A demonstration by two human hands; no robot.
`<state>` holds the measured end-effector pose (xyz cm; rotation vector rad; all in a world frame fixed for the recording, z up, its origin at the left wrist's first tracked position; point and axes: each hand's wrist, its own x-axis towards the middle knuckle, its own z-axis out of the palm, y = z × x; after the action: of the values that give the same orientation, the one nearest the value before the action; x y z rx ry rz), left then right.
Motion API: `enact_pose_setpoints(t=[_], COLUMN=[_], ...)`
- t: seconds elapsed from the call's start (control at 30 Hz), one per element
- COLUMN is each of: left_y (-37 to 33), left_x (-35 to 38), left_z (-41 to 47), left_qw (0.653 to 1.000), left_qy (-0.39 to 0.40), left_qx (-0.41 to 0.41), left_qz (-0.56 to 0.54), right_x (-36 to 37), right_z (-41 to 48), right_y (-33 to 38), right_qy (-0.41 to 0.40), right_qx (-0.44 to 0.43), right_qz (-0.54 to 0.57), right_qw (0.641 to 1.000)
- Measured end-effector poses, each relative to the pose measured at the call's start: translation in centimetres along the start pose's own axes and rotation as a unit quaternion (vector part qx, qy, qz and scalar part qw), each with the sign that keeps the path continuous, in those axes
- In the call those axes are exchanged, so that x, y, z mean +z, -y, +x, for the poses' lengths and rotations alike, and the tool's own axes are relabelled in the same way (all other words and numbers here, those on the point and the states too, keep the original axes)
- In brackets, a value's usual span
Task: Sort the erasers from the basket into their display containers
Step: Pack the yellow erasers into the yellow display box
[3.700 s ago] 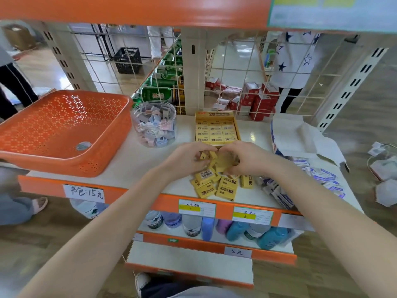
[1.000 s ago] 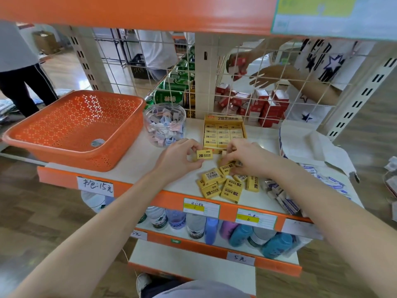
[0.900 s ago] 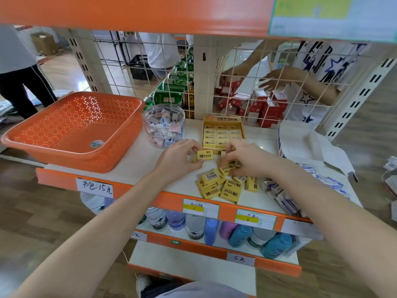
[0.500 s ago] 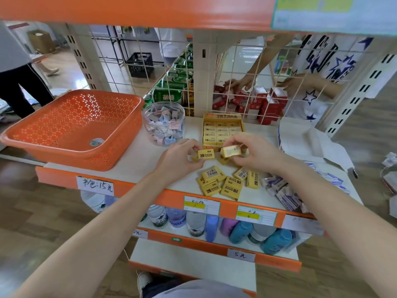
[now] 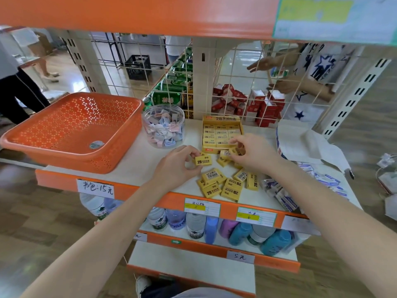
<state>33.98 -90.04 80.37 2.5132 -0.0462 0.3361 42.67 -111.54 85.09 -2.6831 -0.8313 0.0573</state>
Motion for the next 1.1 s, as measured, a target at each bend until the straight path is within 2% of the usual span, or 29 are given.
enact_pose_setpoints(t=[0.23, 0.4, 0.67, 0.9, 1.1], left_y=[0.7, 0.8, 0.1, -0.5, -1.5], left_x=[0.0, -0.5, -0.4, -0.3, -0.8], left_z=[-0.3, 0.1, 1.4, 3.7, 6.7], left_qw=[1.000, 1.000, 1.000, 0.999, 0.994], left_qy=[0.000, -0.003, -0.010, -0.029, 0.005], left_qx=[-0.005, -0.015, 0.003, -0.020, -0.038], left_qz=[-0.009, 0.003, 0.010, 0.025, 0.107], right_x=[0.2, -1.8, -1.9, -2.1, -2.5], right_z=[0.0, -0.3, 0.5, 1.3, 2.3], right_y=[-0.3, -0.7, -0.8, -1.2, -1.5], right_qy=[0.031, 0.145, 0.158, 0.175, 0.087], right_qx=[0.004, -0.063, -0.090, -0.078, -0.070], right_qz=[0.045, -0.007, -0.066, -0.081, -0.034], right_qw=[0.998, 0.987, 0.981, 0.978, 0.993])
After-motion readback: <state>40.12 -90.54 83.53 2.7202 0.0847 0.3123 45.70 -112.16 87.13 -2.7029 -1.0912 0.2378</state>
